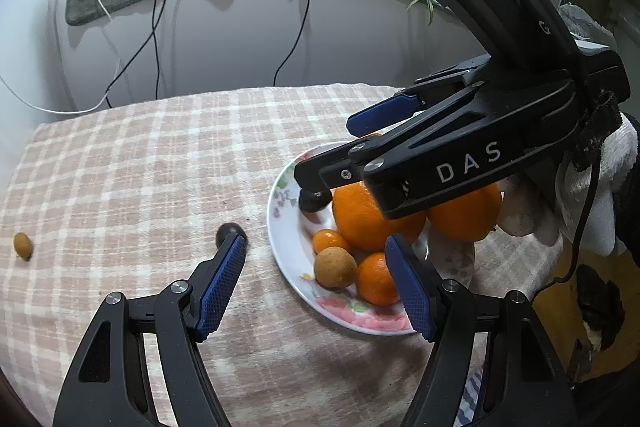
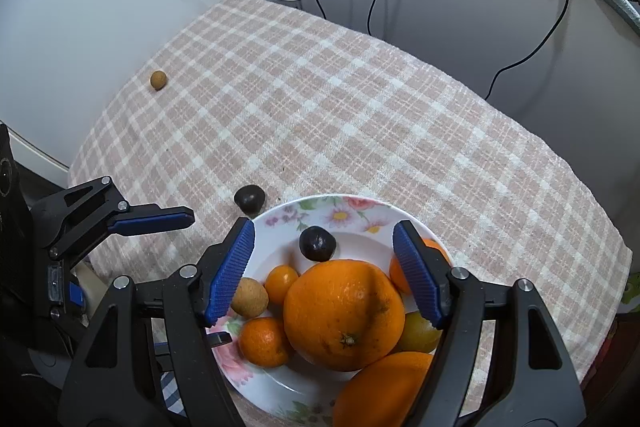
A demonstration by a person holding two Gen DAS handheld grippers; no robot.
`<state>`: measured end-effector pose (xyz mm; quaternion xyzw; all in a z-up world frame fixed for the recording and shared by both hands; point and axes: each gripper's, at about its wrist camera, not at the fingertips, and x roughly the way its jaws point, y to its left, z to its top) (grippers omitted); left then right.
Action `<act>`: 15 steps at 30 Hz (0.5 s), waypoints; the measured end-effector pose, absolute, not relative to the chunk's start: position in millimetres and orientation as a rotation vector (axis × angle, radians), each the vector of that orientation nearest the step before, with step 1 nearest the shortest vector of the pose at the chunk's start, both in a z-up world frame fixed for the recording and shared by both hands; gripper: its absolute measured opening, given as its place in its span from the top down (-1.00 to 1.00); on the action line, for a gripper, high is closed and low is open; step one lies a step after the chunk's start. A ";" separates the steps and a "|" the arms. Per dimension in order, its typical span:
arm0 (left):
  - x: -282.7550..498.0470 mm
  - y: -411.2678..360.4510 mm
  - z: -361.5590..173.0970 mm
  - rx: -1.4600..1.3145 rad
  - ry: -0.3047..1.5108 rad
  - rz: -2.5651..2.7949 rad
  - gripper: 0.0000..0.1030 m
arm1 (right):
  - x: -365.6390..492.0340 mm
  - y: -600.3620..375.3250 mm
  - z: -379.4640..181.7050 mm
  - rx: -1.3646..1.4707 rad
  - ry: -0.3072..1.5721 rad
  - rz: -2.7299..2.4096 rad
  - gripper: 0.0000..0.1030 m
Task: Organize fruits
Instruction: 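Move both open grippers to the brown fruit and plum left on the cloth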
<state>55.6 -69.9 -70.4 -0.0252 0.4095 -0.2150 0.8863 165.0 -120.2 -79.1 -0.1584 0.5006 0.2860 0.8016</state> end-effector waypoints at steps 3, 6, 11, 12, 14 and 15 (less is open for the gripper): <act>55.6 -63.9 -69.4 -0.056 0.846 -0.437 -0.41 | 163.6 -117.6 -77.6 -0.350 1.054 0.617 -0.45; 56.5 -55.3 -70.1 -0.065 0.844 -0.422 -0.41 | 162.1 -112.8 -76.6 -0.366 1.026 0.625 -0.45; 55.6 -36.3 -70.3 -0.084 0.840 -0.386 -0.41 | 165.9 -105.6 -75.0 -0.362 1.012 0.640 -0.45; 55.1 -32.8 -70.4 -0.087 0.840 -0.382 -0.41 | 166.2 -103.9 -74.9 -0.364 1.010 0.639 -0.45; 55.2 -24.6 -70.8 -0.092 0.840 -0.366 -0.41 | 167.4 -101.5 -75.1 -0.369 1.008 0.640 -0.45; 54.9 -22.1 -71.0 -0.094 0.840 -0.361 -0.41 | 168.0 -100.7 -75.4 -0.370 1.009 0.639 -0.45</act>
